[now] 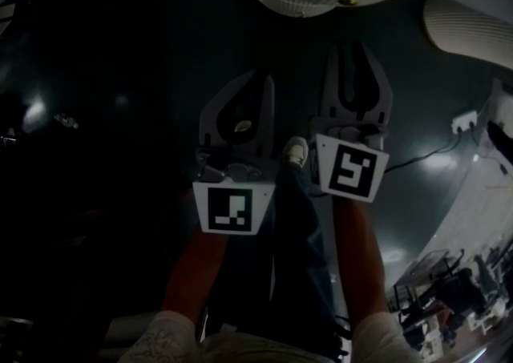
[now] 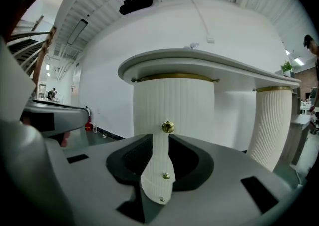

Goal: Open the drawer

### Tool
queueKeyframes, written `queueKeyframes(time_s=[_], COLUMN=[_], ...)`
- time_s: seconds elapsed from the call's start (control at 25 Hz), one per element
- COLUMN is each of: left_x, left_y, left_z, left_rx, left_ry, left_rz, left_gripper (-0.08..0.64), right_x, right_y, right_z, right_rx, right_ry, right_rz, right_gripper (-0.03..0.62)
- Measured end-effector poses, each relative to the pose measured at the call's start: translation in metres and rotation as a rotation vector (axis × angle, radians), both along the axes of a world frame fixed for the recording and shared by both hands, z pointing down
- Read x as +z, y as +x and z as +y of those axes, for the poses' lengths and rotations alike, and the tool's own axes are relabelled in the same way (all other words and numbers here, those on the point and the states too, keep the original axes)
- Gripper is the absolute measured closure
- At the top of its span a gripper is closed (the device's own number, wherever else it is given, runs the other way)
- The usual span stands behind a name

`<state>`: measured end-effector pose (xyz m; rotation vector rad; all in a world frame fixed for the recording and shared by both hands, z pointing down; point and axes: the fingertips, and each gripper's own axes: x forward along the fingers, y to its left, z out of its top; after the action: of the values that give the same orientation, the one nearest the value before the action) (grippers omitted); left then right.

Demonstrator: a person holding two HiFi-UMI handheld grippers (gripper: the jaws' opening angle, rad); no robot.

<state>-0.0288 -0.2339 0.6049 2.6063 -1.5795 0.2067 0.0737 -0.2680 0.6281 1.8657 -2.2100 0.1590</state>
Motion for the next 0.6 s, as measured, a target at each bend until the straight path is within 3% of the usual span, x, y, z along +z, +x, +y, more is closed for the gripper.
queueKeyframes(time_s=[0.2, 0.6], left_x=[0.004, 0.006], left_y=[0.001, 0.003], left_z=[0.003, 0.006], left_rx=[0.007, 0.025], left_ry=[-0.017, -0.036], left_rz=[-0.010, 0.006], left_gripper=[0.558, 0.558], right_x=[0.007, -0.005], right_y=[0.003, 0.005], right_z=[-0.024, -0.060], right_rx=[0.013, 0.060], right_ry=[-0.009, 0.023], right_rz=[0.020, 0.008], right_gripper=[0.474, 0.472])
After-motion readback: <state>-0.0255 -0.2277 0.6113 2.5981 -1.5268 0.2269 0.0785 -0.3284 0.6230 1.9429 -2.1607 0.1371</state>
